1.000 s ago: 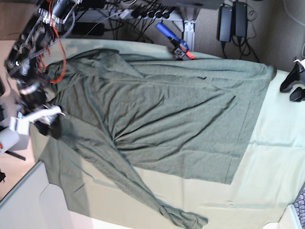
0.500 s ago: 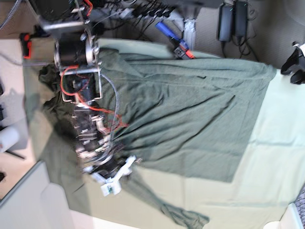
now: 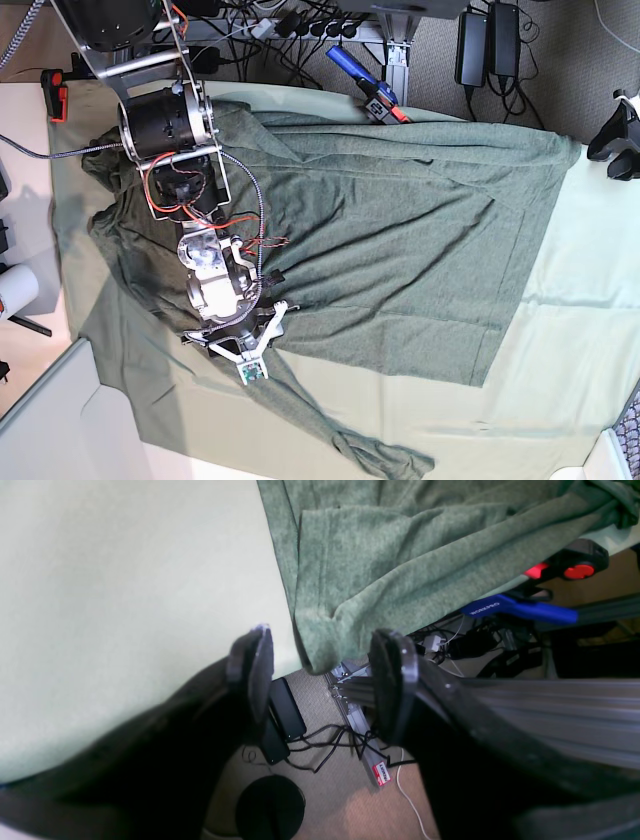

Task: Fold the T-shirt properly
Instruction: 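Move the right gripper over the shirt's sleeve and grasp it, then fold the held sleeve across the shirt body with the right gripper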

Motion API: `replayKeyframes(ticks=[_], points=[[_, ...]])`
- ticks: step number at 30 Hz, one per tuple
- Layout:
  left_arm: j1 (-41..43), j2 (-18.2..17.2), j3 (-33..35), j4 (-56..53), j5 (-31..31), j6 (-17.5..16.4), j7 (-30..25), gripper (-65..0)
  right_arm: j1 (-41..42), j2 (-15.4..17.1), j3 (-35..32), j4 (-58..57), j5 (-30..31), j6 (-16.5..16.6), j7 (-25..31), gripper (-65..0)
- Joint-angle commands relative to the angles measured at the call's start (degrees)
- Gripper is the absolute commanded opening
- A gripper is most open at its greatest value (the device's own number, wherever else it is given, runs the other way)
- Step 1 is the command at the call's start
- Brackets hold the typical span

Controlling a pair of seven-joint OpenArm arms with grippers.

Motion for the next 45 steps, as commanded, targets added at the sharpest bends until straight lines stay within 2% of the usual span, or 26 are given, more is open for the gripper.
replayKeyframes(ticks=[1,5,7,9,14,20,25,31,37,40,45], points=[[0.0,-1.0,-0.6,0.8,-1.1,-0.5,-1.1,-30.6,1.3,0.3,0.2,0.6,-0.2,-0.8,1.0,-38.5],[0.0,-1.0,-0.6,0.8,-1.1,-0.5,-1.5,-30.6,0.6,0.4,0.2,0.6,-1.4,-1.2,1.1,-59.0],[0.0,-1.0,-0.6,0.8,-1.1,-0.5,-1.5,-30.6,0.7,0.6,0.2,0.6,-3.5,-1.2,1.1,-65.0],[0.0,-1.0,-0.6,0.8,-1.1,-0.5,-1.5,-30.6,0.7,0.6,0.2,1.0,-5.4,-1.3,1.1,-65.0],[-0.2,-1.0,-0.6,0.8,-1.1,-0.5,-1.6,-30.6,0.6,0.6,0.2,3.9,-5.3,-1.2,-0.9,-65.0],[-0.2,-0.9,-0.6,0.8,-1.1,-0.5,-1.9,-30.6,-1.1,1.2,0.2,14.9,-4.9,-1.2,-10.6,-65.0],[-0.2,-1.0,-0.6,0.8,-1.0,-0.5,-1.9,-30.6,-8.6,4.6,0.2,29.5,-1.4,-1.2,-12.2,-65.0],[-0.2,-1.0,-0.6,0.8,-1.0,-0.5,-1.9,-30.6,-19.6,10.0,0.2,44.1,-1.5,-1.3,-14.4,-65.0],[-0.2,-1.0,-0.6,0.8,-1.0,-0.5,-2.3,-30.6,-30.0,15.0,2.0,53.5,-2.4,-1.4,-14.5,-65.0],[-0.2,-0.9,-0.6,0.8,-1.1,-0.5,-2.4,-30.6,-34.2,16.0,5.0,56.6,-2.3,-1.7,-14.4,-65.0],[-0.3,-1.0,-0.6,0.8,-1.0,-0.5,-3.3,-30.6,-38.7,16.0,9.1,60.2,-1.8,-1.7,-14.4,-65.0]])
